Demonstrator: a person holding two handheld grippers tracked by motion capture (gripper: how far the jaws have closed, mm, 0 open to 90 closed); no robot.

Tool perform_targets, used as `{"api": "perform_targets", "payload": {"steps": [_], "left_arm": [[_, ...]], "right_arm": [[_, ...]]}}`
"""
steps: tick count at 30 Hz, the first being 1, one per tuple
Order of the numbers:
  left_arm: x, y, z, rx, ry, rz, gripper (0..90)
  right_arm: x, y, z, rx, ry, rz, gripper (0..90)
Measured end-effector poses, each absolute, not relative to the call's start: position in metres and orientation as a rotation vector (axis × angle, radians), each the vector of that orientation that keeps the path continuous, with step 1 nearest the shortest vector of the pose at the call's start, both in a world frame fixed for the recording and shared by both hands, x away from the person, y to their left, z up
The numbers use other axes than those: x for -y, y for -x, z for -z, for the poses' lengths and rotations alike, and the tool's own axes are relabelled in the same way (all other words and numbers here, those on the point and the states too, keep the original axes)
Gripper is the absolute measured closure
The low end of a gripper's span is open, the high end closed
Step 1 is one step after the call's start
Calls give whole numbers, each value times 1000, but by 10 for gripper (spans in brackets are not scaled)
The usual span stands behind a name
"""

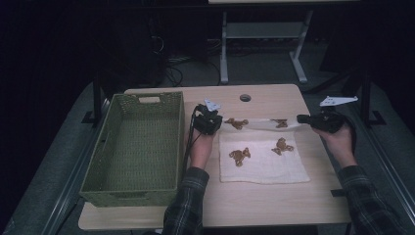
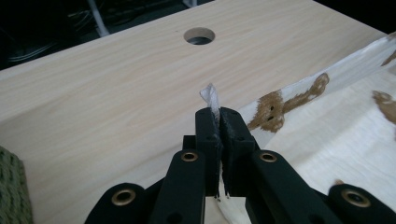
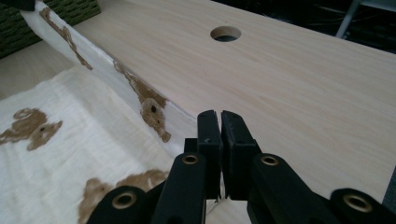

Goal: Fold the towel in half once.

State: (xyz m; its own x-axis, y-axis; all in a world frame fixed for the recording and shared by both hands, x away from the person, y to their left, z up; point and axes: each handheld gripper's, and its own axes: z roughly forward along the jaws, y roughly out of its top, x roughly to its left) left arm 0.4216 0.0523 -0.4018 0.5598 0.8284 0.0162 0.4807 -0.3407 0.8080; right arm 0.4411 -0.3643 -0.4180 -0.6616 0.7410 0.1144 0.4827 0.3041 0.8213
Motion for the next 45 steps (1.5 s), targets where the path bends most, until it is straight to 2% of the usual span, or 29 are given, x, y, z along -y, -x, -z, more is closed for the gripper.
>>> {"api": "perform_targets", "payload": {"steps": [8,18,27,33,45], "left_arm": [[-52,-398,412,-995,-2025,-503,866],[-54,-369,414,-989,-2044,-557,868],[-57,-341,412,-981,-2023,-517,868],[-62,-324,417,-985,-1990,-472,869],[-64,-300,429,-979,-2032,-469,868]], "right_arm": [[365,-414,424,-2299,-1084,-1265,869],[364,-379,427,-2324,-1042,-1251,869],[364,-350,427,-2351,-1022,-1234,869],[368,-334,425,-2359,-1016,-1262,869],[365,-312,435,-2421,-1001,-1241,868]]}}
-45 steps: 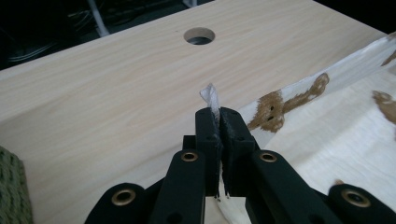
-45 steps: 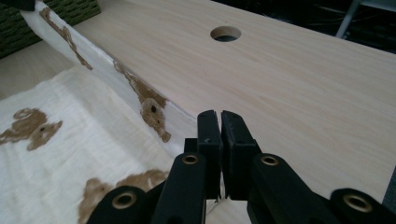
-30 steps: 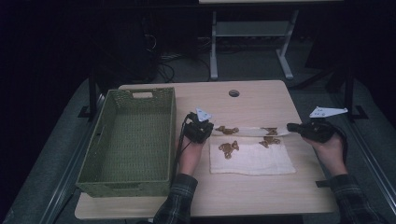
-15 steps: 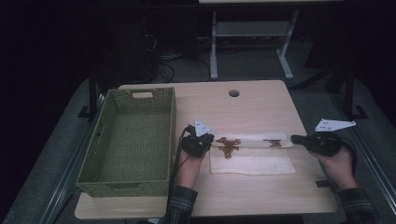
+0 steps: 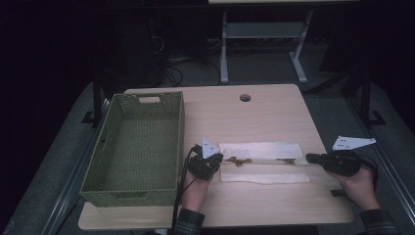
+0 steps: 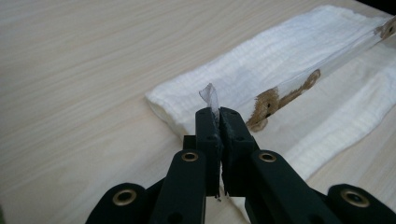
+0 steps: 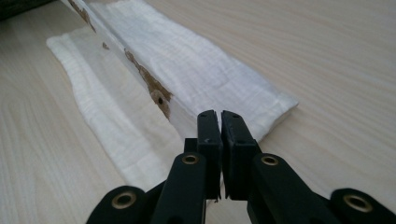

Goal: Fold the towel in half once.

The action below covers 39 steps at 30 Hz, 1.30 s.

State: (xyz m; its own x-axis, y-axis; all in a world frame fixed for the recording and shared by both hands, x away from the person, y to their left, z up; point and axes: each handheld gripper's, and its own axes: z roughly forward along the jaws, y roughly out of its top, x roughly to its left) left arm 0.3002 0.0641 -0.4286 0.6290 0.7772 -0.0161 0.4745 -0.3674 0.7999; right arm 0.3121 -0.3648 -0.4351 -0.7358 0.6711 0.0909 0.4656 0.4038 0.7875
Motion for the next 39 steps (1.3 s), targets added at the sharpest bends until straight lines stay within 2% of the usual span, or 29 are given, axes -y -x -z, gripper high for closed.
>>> {"api": "perform_targets", "payload": {"steps": [16,24,29,33,39], "left_arm": [[-59,-280,445,-968,-2105,-443,868],[-59,-273,457,-974,-2142,-381,868],[-59,-270,463,-976,-2167,-371,859],[-63,-270,457,-987,-2119,-360,785],[-59,-278,448,-964,-2098,-369,588]], "right_arm": [[365,-291,454,-2513,-1019,-1181,866],[361,-285,464,-2574,-1024,-1111,865],[359,-281,465,-2592,-1011,-1074,833],[365,-280,461,-2576,-1012,-1146,702],[367,-286,450,-2512,-1034,-1211,672]]}}
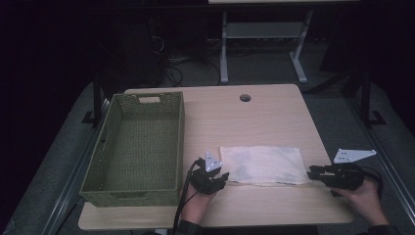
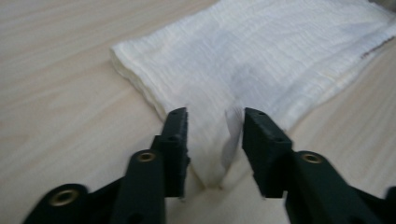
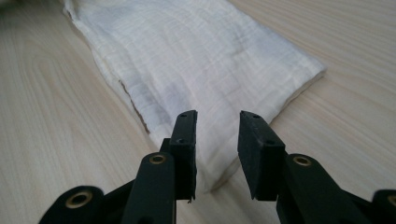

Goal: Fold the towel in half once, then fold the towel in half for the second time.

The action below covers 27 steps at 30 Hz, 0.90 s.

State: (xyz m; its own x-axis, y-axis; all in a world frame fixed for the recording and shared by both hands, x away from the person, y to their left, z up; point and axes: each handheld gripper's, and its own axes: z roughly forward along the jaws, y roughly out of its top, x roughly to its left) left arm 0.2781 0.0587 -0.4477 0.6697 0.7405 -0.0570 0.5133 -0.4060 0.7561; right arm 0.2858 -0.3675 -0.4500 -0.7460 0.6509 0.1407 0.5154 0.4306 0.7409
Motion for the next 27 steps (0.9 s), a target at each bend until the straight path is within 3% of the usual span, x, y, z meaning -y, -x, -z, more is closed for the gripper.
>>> {"api": "perform_targets", "payload": {"steps": [9,27], "left_arm": [[-52,-306,445,-910,-2117,-335,521],[-47,-353,436,-908,-2121,-373,489]], "right_arm": [[357,-302,448,-2496,-1003,-1187,658],[341,-349,448,-2466,-1019,-1181,654]]}}
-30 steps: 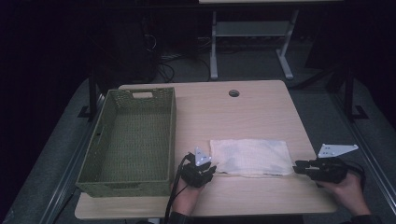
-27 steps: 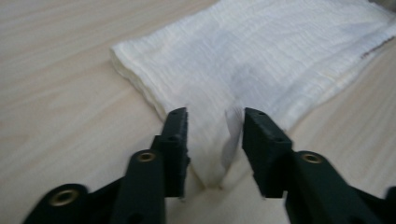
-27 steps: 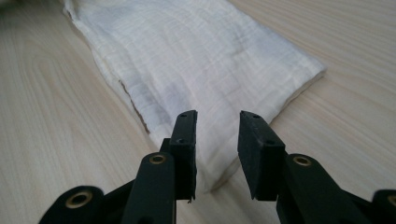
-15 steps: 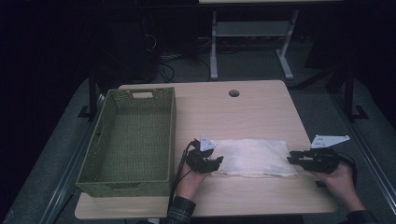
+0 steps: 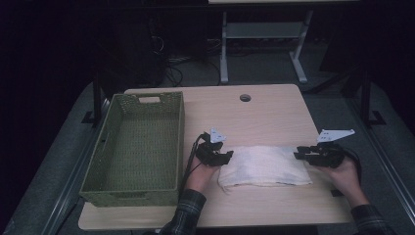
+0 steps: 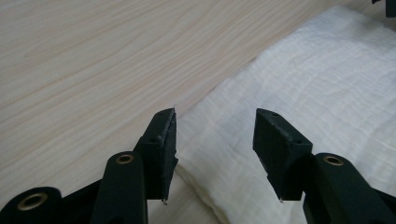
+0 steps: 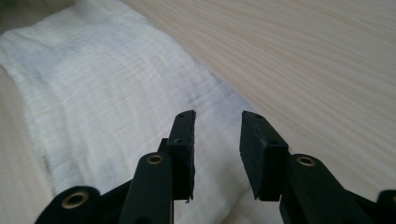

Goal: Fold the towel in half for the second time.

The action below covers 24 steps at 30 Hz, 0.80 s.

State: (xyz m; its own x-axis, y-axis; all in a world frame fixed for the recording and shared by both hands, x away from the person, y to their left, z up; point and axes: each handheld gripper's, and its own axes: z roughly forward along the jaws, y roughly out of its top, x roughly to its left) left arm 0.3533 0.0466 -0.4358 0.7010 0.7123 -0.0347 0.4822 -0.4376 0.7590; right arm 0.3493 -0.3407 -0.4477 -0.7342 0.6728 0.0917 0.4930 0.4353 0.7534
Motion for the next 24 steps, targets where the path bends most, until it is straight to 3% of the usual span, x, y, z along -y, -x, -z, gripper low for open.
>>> {"api": "perform_targets", "payload": {"steps": [13,24], "left_arm": [[-40,-377,443,-931,-2146,-435,493],[-43,-378,451,-958,-2139,-435,493]], "right_arm": [[345,-396,464,-2424,-1135,-1148,678],[353,-393,473,-2445,-1149,-1093,684]]}}
